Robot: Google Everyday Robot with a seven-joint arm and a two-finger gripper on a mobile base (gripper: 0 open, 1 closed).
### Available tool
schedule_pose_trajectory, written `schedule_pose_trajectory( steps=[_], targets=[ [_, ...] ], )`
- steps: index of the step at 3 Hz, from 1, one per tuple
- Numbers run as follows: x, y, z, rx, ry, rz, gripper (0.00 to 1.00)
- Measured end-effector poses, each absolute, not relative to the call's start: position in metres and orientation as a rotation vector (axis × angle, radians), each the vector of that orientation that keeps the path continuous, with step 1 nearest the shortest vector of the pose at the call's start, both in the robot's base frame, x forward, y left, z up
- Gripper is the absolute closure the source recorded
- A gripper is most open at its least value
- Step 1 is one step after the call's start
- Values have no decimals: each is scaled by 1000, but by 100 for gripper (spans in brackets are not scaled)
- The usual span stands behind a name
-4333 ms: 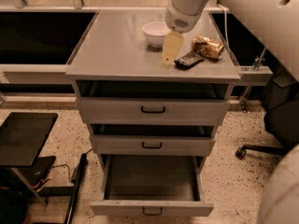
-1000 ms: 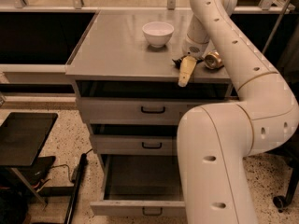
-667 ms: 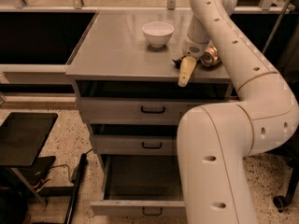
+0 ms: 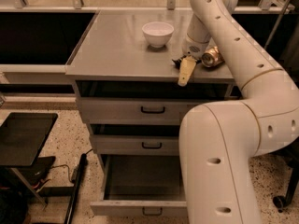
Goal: Place rxbar chocolate into bottom drawer
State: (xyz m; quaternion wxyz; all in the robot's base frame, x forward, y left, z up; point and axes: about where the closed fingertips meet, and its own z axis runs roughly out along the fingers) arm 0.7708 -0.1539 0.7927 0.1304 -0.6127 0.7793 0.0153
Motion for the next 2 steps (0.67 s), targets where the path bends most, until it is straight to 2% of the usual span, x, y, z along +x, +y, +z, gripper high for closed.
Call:
schedule_pose_trajectory(
  steps=[1, 2],
  targets=[
    [765, -152, 796, -1780, 2264, 44, 87],
    [759, -151, 799, -1780, 2264, 44, 100]
  ],
)
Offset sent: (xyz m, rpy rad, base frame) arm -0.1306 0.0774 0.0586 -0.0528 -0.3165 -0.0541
